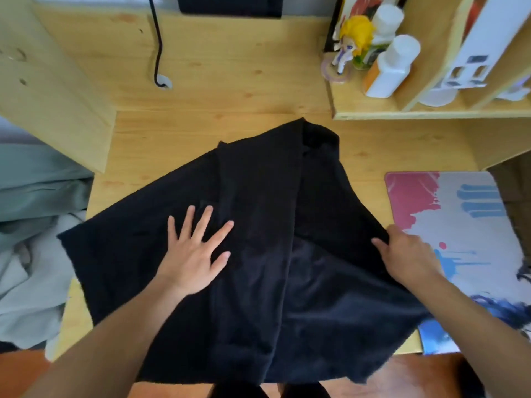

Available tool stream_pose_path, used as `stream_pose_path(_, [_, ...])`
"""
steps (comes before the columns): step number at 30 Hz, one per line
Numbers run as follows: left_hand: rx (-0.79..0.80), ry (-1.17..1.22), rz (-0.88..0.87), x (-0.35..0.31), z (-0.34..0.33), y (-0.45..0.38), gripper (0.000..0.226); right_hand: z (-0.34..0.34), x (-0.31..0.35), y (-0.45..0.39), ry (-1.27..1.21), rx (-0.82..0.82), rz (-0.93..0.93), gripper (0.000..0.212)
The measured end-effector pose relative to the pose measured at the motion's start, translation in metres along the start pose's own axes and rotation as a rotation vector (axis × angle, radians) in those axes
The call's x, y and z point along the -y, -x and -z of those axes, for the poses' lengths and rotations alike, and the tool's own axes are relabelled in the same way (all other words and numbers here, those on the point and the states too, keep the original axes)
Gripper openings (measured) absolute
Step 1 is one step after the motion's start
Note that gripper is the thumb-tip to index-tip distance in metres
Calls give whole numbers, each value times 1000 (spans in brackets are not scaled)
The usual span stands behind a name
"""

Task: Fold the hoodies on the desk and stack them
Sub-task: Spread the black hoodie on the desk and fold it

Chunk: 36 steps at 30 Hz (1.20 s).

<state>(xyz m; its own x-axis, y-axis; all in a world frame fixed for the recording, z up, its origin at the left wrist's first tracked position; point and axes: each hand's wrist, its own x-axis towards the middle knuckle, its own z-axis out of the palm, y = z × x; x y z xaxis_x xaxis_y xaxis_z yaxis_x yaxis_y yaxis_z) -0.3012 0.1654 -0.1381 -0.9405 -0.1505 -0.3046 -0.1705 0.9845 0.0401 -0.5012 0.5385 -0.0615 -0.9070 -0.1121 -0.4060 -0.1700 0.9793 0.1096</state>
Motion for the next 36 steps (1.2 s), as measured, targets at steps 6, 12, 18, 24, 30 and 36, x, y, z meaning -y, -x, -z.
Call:
stream_pose_path(6, [2, -160, -338, -21, 35, -116, 67, -36, -44, 43, -64, -97, -177, 41])
stream_pose_path(12, [-201, 95, 40, -60, 28, -19, 62, -40, 53, 52, -119, -365, 412, 67])
stream_pose_path(18, [9, 100, 301, -32, -36, 124, 65, -86, 92, 40, 116, -182, 570, 69])
stream_pose_path(24, [52, 314, 718, -10, -45, 190, 64, -76, 99, 46, 124, -116, 527, 69])
stream_pose_path(30, [-134, 1106, 1401, -36, -29, 236, 68, -68, 81, 170, -731, -297, 86, 14])
stream_pose_path(36, [31, 2070, 1227, -31, -44, 233, 45, -129, 52, 245, -1520, 56, -936, 37])
